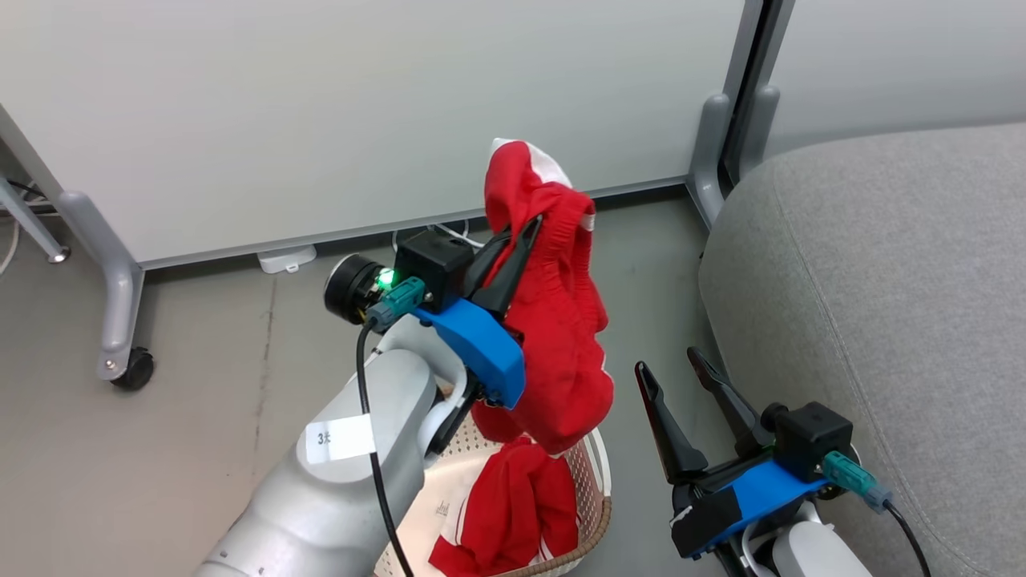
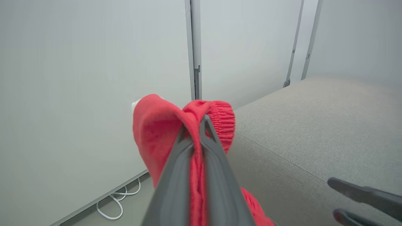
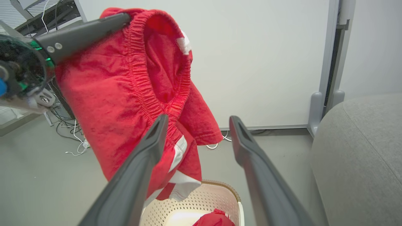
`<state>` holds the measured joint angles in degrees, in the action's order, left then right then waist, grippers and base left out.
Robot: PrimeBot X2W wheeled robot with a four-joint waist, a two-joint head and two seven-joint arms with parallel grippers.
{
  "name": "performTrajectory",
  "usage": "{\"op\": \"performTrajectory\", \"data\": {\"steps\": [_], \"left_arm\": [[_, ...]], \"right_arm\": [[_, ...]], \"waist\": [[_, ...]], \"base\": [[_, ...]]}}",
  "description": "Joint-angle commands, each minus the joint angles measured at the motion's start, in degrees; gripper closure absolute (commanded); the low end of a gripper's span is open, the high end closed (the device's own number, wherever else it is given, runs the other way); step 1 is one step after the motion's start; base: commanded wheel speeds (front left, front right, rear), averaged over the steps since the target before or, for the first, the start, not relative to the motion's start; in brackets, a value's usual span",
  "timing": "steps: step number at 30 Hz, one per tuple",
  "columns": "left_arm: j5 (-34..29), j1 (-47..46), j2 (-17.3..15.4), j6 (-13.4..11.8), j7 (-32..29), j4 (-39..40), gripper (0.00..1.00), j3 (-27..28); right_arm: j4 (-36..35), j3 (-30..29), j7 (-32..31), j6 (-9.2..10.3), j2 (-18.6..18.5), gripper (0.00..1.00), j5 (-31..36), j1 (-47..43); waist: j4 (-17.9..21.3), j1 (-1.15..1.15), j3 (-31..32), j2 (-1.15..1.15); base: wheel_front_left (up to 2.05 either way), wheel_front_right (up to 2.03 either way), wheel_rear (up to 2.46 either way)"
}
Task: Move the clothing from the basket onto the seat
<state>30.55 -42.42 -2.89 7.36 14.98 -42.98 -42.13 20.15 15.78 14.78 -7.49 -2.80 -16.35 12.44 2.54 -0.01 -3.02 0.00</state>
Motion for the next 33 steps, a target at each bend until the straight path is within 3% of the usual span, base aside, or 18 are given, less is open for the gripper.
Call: {"op": "performTrajectory", "data": {"steps": [1, 18, 33], "left_arm": [[0.38, -0.55, 0.00, -0.32, 0.19, 0.24, 1.00, -0.38], [9.78, -4.33, 0.01, -3.72, 0.12, 0.10, 1.00, -10.10], [12.24, -5.97, 0.01, -4.40, 0.29, -0.70, 1.00, -12.43]], "right_arm": [[0.05, 0.07, -0.04, -0.01, -0.16, 0.00, -0.21, -0.96], [-0.66, 2.24, -1.33, -0.01, -0.16, 0.00, -0.22, -0.60], [1.01, 11.39, -7.00, -0.01, -0.17, 0.00, -2.29, 7.22]], "waist": [[-0.37, 0.01, 0.43, 0.00], [-0.76, 0.01, 1.08, 0.00], [-1.08, 0.01, -0.78, 0.00]], "base": [[0.00, 0.00, 0.00], [0.00, 0.00, 0.00], [0.00, 0.00, 0.00]]}}
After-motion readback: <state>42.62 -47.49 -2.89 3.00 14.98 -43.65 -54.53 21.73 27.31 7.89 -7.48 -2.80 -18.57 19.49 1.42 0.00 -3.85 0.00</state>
